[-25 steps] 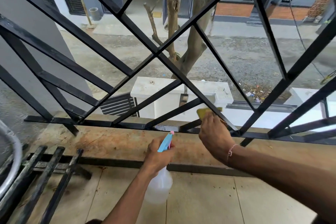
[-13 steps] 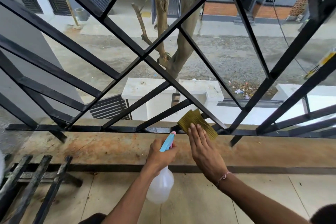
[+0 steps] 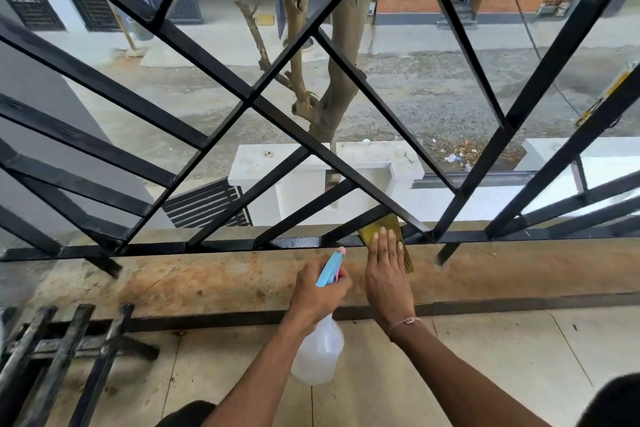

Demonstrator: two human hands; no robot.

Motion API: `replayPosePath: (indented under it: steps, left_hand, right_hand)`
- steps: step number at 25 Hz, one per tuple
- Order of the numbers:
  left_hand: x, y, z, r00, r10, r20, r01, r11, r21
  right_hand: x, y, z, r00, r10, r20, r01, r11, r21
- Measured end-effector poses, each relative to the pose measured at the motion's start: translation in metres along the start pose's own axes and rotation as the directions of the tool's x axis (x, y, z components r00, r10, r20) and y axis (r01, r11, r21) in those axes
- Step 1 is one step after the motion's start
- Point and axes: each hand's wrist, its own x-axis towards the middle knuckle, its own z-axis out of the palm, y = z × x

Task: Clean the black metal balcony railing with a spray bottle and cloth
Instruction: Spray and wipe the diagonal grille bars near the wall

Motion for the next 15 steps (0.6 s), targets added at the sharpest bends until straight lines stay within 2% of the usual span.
replayPosePath:
  steps: [2,4,5,7,11,13,15]
  left_hand:
    - [-0.002,0.0,-0.002,1.0,-0.016,-0.006,0.016,1.0,0.004]
    - [-0.004,-0.002,-0.007,0.999,-0.039,-0.029,0.039,0.999,0.0]
    - [-0.005,-0.004,-0.01,0.997,-0.061,-0.049,0.06,0.998,-0.007]
    - [-0.007,-0.005,-0.016,0.993,-0.091,-0.075,0.091,0.996,-0.015]
    - [-0.009,-0.003,-0.016,0.996,-0.078,-0.049,0.077,0.997,-0.017]
    - [-0.008,0.002,-0.013,0.997,-0.065,-0.028,0.065,0.998,-0.021]
    - [-0.006,0.005,-0.008,0.999,-0.034,-0.002,0.033,0.998,-0.051]
  right_hand:
    - [0.006,-0.026,-0.001,0.999,0.028,0.039,-0.034,0.986,0.164]
    - [0.014,-0.04,-0.002,0.987,-0.11,0.117,0.076,0.962,0.264]
    - [0.016,-0.041,-0.003,0.972,-0.195,0.13,0.159,0.956,0.247]
    - [0.019,-0.03,-0.007,0.929,-0.328,0.172,0.302,0.94,0.162]
    - [0.022,-0.006,-0.02,0.873,-0.424,0.242,0.451,0.89,-0.064]
    - [0.022,0.009,-0.025,0.874,-0.444,0.196,0.479,0.857,-0.192]
    - [0.02,0.03,-0.032,0.901,-0.407,0.152,0.434,0.843,-0.317]
